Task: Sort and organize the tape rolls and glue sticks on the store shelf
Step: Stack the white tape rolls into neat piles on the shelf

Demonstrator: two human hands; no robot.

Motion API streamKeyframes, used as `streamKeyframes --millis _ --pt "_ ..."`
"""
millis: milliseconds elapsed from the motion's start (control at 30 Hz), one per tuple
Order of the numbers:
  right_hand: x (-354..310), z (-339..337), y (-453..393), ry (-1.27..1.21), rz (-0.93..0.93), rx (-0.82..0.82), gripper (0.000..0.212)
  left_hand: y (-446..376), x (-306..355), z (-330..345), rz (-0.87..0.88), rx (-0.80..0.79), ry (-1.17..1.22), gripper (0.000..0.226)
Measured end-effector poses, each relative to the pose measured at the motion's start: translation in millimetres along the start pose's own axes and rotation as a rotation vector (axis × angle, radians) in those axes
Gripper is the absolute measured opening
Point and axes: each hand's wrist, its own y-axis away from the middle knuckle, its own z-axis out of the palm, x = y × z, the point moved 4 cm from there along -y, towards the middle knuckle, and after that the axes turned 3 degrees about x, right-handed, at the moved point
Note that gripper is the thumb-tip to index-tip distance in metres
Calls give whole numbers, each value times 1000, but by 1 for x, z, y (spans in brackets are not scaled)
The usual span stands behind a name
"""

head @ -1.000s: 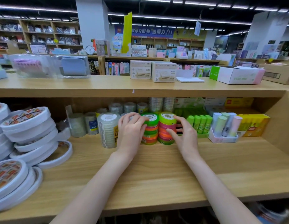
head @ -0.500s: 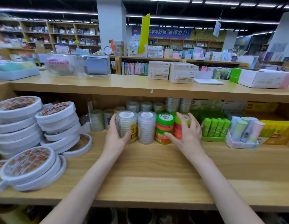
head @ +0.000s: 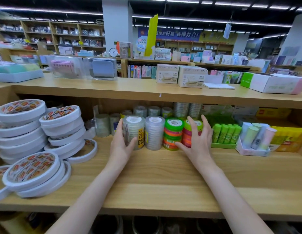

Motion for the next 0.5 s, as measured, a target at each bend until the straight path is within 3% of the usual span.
streamKeyframes --millis 133,267,500 --pt "-6 0 5 150 -38 -50 86 12 12 -10 193 115 -180 70" --pt "-32 -16 15 46 -241 180 70 39 29 -34 431 161 -345 53" --pt "-100 7 34 -228 -484 56 47 82 26 -112 452 307 -670 36"
